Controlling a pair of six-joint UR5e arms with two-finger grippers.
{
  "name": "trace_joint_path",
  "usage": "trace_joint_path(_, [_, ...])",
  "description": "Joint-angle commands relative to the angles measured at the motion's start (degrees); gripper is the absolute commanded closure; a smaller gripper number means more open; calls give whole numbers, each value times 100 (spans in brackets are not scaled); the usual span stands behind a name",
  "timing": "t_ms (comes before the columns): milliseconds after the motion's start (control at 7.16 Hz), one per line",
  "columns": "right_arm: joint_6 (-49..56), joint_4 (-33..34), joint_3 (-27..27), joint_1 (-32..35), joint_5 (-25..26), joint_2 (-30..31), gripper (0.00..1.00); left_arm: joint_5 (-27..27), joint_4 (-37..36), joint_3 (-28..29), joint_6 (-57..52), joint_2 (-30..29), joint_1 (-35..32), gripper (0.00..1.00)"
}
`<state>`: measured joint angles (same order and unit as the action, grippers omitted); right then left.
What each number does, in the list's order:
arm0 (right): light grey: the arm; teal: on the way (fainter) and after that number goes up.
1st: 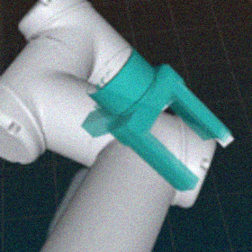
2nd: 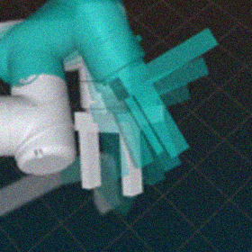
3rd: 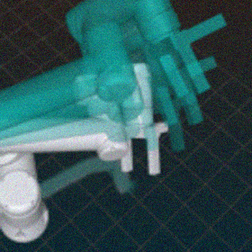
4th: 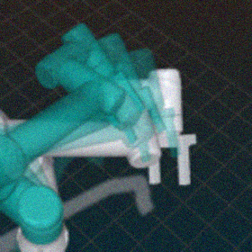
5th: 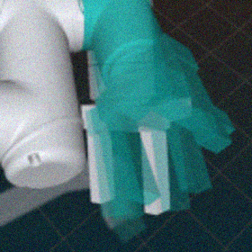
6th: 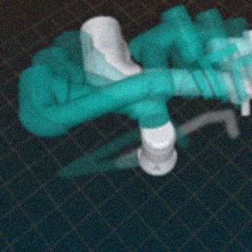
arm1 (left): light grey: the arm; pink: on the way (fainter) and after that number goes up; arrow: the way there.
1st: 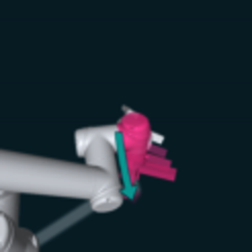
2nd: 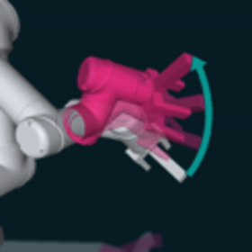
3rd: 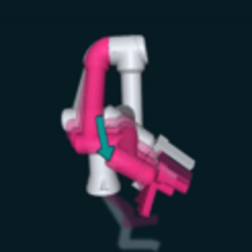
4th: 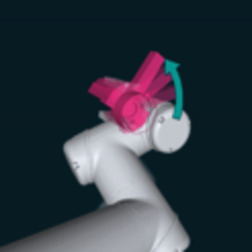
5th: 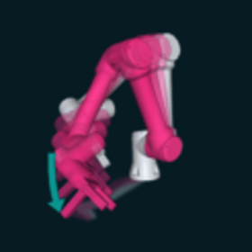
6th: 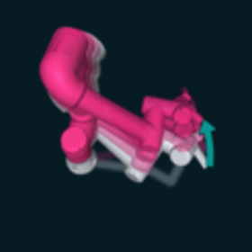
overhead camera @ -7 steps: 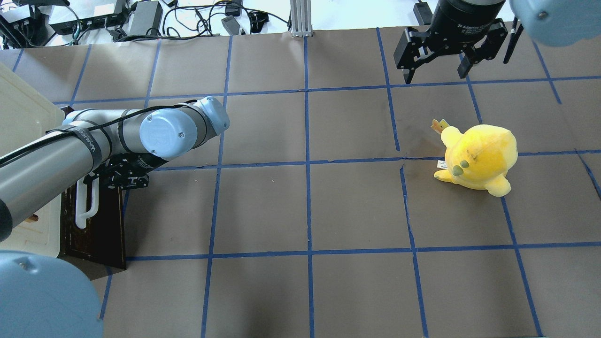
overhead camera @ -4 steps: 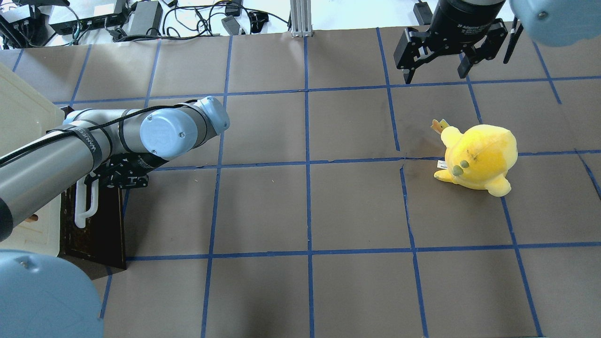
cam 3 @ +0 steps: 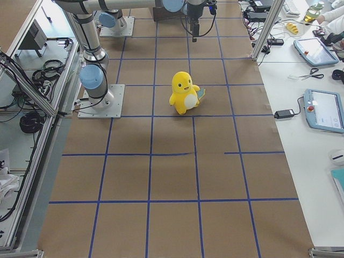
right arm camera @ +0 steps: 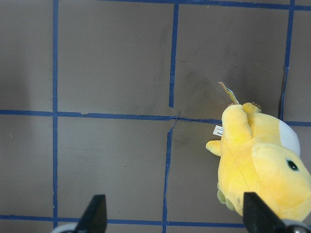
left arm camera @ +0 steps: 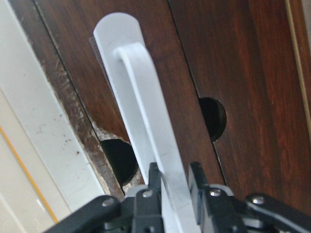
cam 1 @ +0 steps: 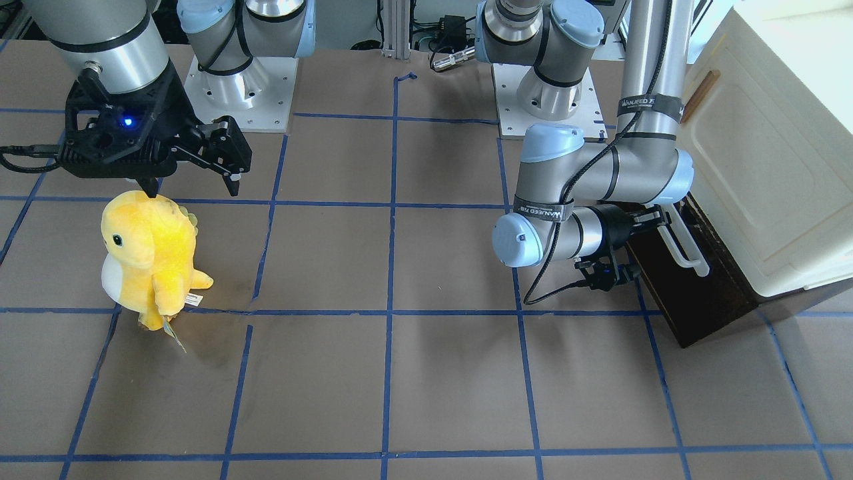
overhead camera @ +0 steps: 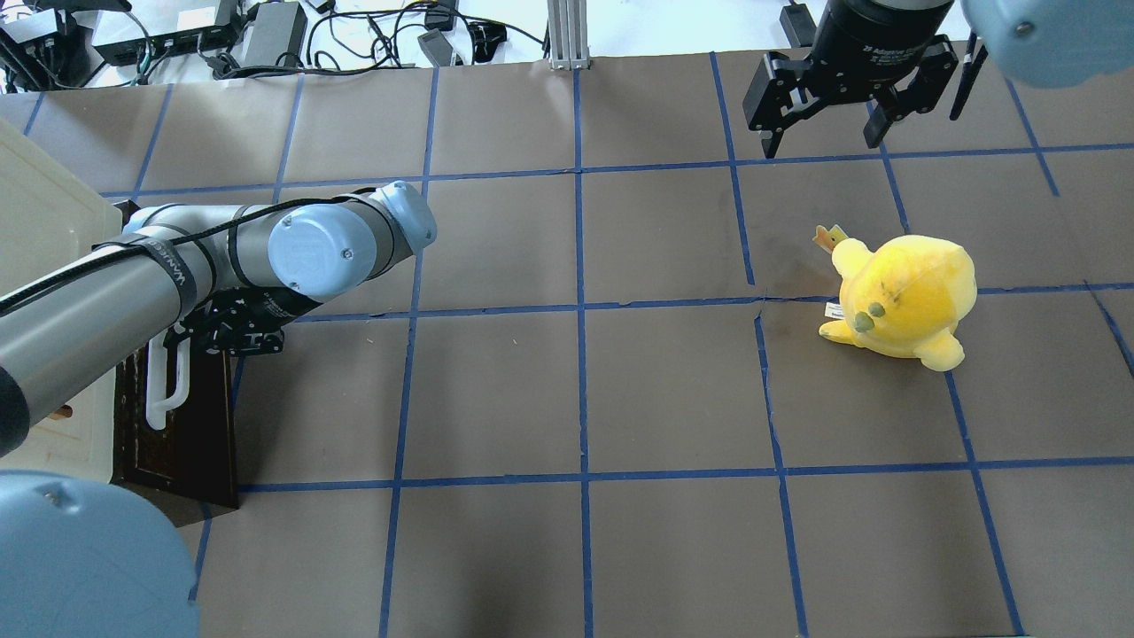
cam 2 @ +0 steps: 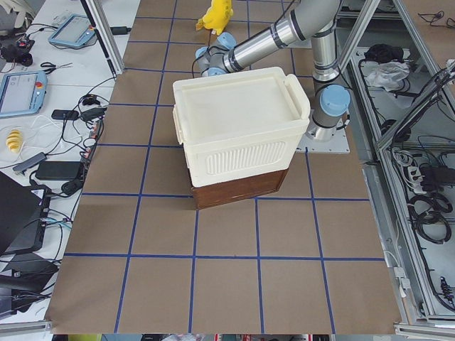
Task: Pull drawer sideways
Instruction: 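Pull the wooden drawer outward from the cabinet with the left gripper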
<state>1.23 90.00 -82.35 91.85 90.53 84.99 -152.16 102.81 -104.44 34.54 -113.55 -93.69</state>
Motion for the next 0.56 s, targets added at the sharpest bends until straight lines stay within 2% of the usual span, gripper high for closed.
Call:
trace_joint_path(0, [0,0,0,0,0,0,0,11,2,2,0,0,-27,77])
trace_joint_path(419, [0,0,0,0,0,0,0,20,2,20,-18,-9,-184,77])
